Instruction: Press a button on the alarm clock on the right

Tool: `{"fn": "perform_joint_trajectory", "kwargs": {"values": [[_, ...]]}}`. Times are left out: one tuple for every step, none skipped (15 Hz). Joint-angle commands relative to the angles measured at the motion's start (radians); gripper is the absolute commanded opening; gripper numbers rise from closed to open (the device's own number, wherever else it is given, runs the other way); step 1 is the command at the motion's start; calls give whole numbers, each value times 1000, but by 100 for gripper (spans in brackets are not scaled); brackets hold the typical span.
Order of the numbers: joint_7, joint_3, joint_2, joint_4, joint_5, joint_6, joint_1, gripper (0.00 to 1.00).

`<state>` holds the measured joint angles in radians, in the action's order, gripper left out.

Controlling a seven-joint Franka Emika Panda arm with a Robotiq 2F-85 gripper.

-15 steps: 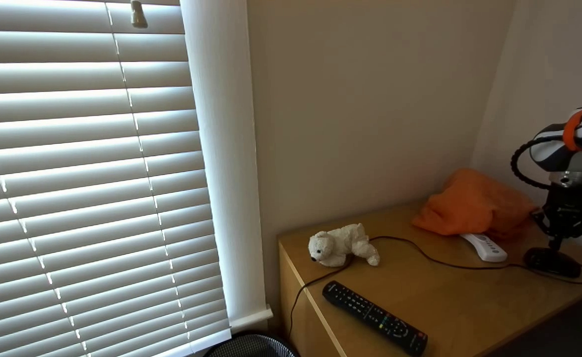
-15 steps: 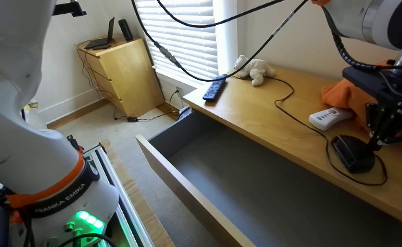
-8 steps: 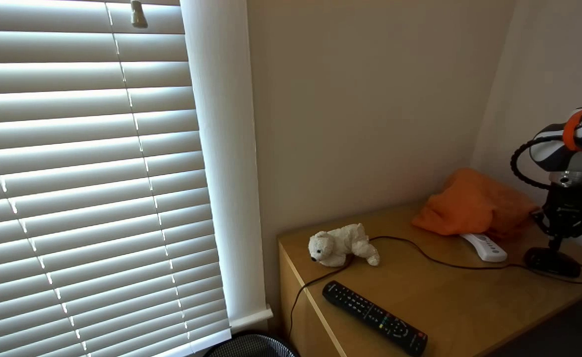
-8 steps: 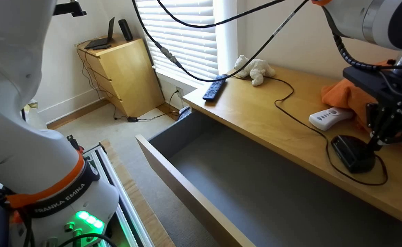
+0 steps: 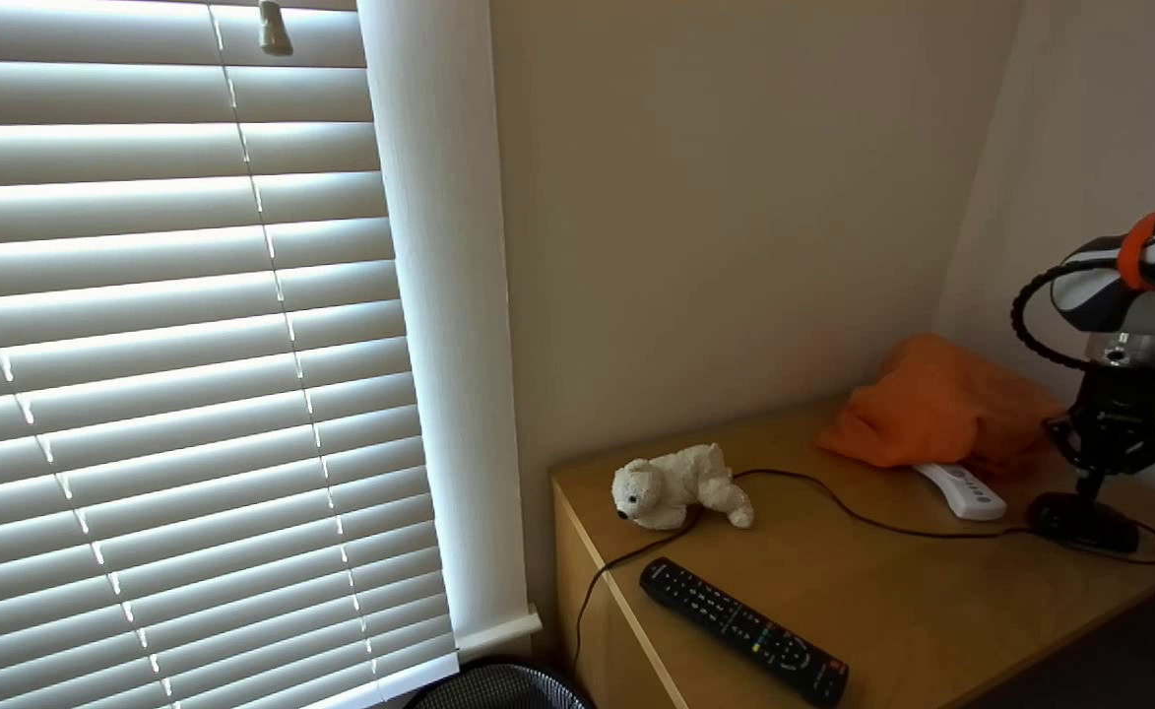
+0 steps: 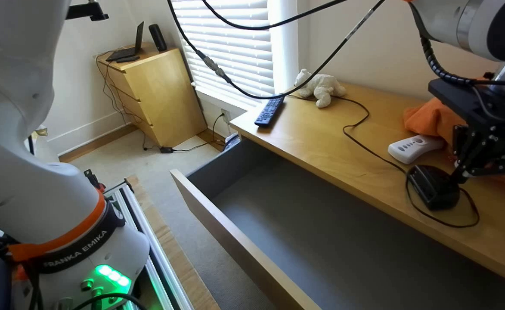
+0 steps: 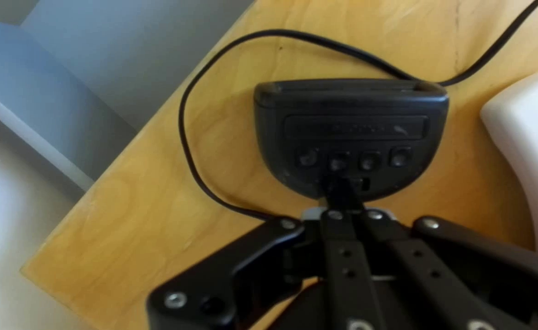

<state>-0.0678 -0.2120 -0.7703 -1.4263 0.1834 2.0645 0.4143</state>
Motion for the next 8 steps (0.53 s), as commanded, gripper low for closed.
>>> {"fn": "perform_joint_trajectory", "kwargs": {"values": [[46, 52, -21, 18, 71, -26, 45, 0], [57, 59, -21, 18, 86, -20, 50, 0], [66, 66, -21, 18, 99, -19, 55, 0], [75, 73, -21, 17, 112, -20, 60, 0], [87, 82, -19, 15, 128, -20, 66, 0], [100, 89, -18, 14, 142, -25, 72, 0], [109, 97, -17, 13, 157, -27, 78, 0], [121, 104, -16, 10, 174, -28, 83, 0]]}}
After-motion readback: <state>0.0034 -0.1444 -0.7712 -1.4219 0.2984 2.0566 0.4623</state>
